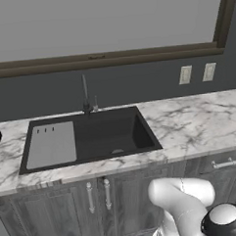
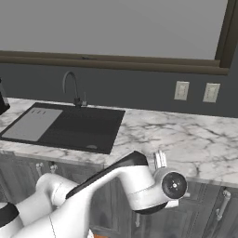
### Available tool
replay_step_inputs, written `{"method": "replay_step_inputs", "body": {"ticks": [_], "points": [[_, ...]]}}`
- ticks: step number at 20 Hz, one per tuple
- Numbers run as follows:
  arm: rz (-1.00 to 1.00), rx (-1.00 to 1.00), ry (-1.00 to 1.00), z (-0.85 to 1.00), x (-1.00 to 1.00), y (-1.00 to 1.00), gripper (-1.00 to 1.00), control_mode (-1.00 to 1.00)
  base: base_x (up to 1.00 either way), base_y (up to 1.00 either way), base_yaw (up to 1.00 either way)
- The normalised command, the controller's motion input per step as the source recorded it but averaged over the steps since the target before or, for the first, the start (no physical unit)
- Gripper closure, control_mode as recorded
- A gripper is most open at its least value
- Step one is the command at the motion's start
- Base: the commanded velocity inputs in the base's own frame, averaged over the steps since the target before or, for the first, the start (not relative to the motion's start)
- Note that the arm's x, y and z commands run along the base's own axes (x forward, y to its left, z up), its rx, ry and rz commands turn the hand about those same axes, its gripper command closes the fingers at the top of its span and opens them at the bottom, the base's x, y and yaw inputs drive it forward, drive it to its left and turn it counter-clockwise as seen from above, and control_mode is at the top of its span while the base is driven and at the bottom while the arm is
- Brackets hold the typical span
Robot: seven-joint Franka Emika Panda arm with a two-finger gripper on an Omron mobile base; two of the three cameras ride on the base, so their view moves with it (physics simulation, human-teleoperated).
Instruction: Take the pizza cutter from the drawer on the right and place it on the dining counter for cutting.
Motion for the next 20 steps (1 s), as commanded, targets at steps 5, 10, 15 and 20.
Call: {"method": "replay_step_inputs", "body": {"ticks": [5,10,15,20], "points": [[-0.26,0.18,-0.1,-0.39,-0.15,-0.49,-1.0,-1.0,0.0,0.0,0.0],[-0.16,0.11,-0.13,-0.37,0.0,-0.39,-1.0,-1.0,0.0,0.0,0.0],[-0.08,0.08,-0.17,-0.37,0.0,-0.22,-1.0,-1.0,0.0,0.0,0.0],[-0.09,0.03,-0.1,-0.3,0.06,0.01,-1.0,-1.0,0.0,0.0,0.0]]}}
